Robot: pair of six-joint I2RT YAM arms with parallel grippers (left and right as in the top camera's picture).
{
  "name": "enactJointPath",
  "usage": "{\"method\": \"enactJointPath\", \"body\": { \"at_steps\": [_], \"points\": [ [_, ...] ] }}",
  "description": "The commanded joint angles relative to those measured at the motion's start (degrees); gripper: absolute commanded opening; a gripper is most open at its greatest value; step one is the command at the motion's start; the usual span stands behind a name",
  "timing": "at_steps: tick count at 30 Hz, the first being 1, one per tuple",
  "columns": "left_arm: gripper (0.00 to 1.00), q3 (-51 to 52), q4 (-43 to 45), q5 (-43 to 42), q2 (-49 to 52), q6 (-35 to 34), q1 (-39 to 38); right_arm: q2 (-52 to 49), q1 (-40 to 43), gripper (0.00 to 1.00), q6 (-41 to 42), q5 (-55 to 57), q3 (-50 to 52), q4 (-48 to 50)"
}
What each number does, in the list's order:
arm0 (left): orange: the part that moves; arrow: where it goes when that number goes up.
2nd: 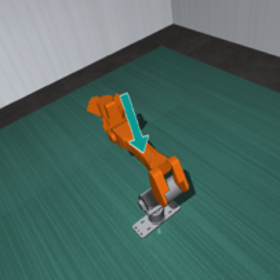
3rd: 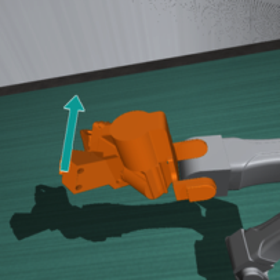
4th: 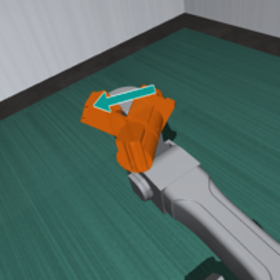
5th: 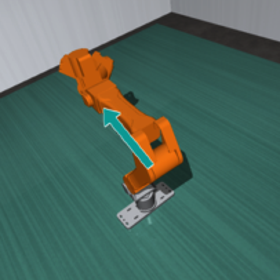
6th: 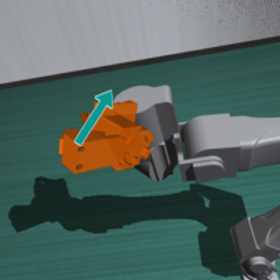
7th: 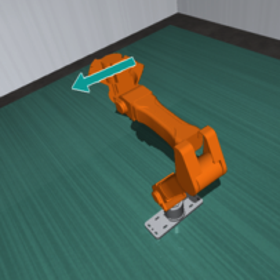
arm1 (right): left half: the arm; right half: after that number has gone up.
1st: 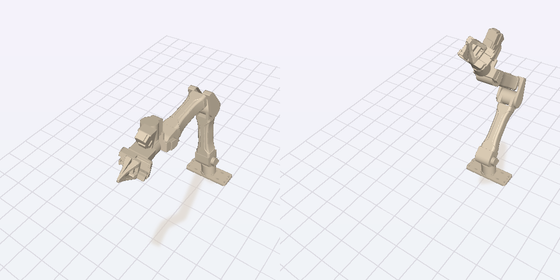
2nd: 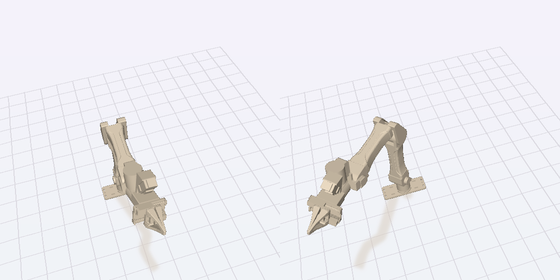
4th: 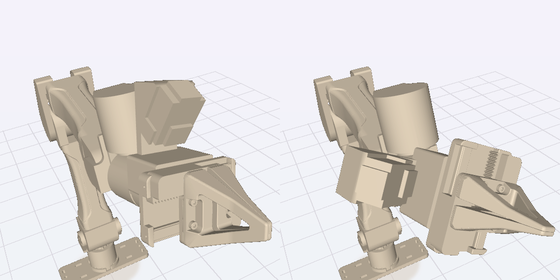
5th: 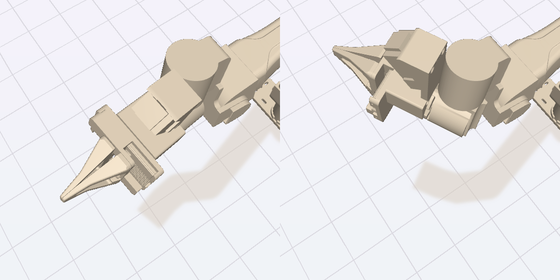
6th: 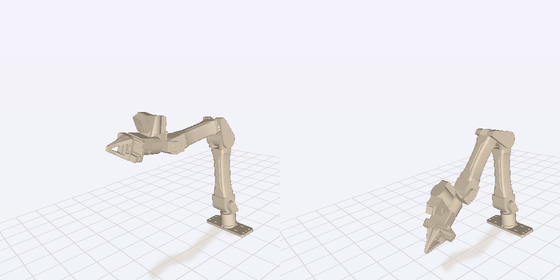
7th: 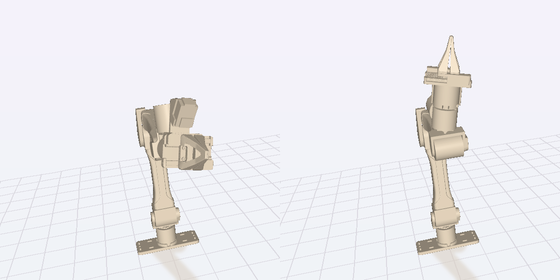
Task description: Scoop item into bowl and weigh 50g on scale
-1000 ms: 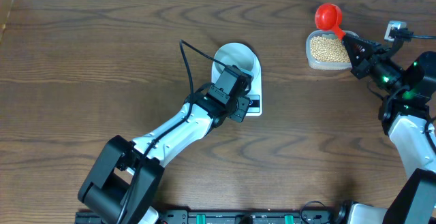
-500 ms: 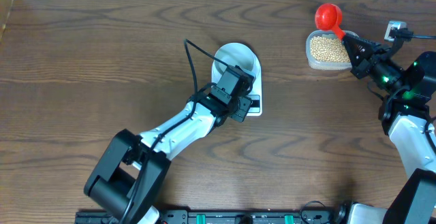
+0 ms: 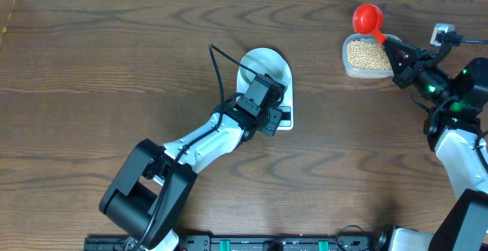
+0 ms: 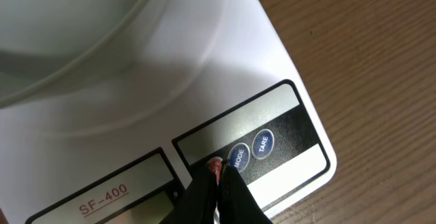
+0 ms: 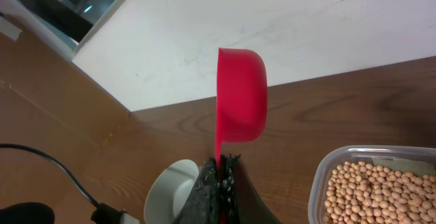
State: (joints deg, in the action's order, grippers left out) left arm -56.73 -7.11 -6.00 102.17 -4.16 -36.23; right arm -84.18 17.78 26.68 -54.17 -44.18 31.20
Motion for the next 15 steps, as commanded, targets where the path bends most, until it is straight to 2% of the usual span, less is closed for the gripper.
{"method": "enactJointPath", "body": {
  "at_steps": [1, 15],
  "points": [
    [0.07, -1.2, 0.4, 0.7, 1.5, 1.0, -0.3, 1.0, -0.3, 0.01, -0.8, 0.3, -0.9, 0.1],
    [0.07, -1.2, 1.5, 0.7, 2.4, 1.0, -0.3, 1.0, -0.3, 0.01, -0.9, 0.3, -0.9, 0.1]
  ]
}}
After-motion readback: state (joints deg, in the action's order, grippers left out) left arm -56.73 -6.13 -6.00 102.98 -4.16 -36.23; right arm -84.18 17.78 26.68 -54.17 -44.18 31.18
